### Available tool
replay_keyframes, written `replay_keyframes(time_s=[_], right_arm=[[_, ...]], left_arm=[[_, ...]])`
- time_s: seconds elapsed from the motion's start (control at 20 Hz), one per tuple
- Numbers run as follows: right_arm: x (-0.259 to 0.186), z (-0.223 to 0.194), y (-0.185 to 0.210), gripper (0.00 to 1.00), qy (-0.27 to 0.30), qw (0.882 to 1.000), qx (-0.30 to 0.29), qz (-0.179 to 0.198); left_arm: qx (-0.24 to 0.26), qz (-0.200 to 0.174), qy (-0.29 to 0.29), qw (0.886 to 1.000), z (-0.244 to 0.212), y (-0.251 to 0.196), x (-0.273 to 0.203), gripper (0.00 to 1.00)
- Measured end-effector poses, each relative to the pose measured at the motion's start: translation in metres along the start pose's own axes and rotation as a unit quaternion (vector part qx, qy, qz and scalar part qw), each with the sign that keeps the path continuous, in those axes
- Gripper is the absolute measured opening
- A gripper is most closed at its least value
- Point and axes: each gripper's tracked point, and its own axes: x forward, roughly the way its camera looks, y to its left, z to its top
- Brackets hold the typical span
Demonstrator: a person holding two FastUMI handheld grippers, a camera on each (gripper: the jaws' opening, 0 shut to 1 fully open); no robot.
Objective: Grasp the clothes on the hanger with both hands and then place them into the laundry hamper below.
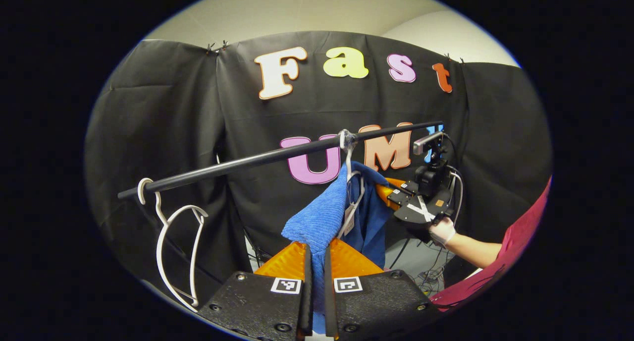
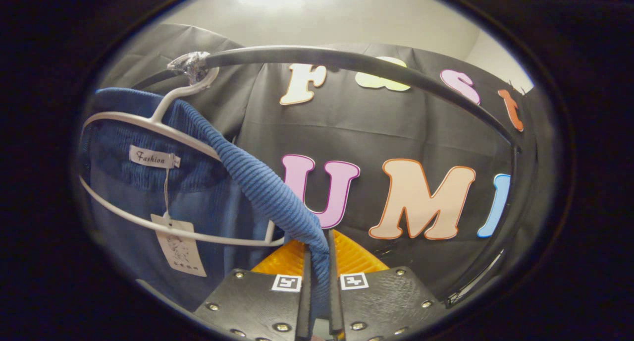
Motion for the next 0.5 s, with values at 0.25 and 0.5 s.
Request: replay_keyframes(time_s=[0.25,0.5], right_arm=[[0.0,0.017,0.001,0.15,-0.015,1.0,0.006,0.008],[-0.002,0.031,0.006,0.15,-0.029,0.999,0.005,0.019]], left_arm=[[0.016,0.019,0.029,0.999,-0.015,0.026,-0.004,0.1],[0.017,0.05,0.042,0.998,-0.028,0.057,-0.006,0.1]])
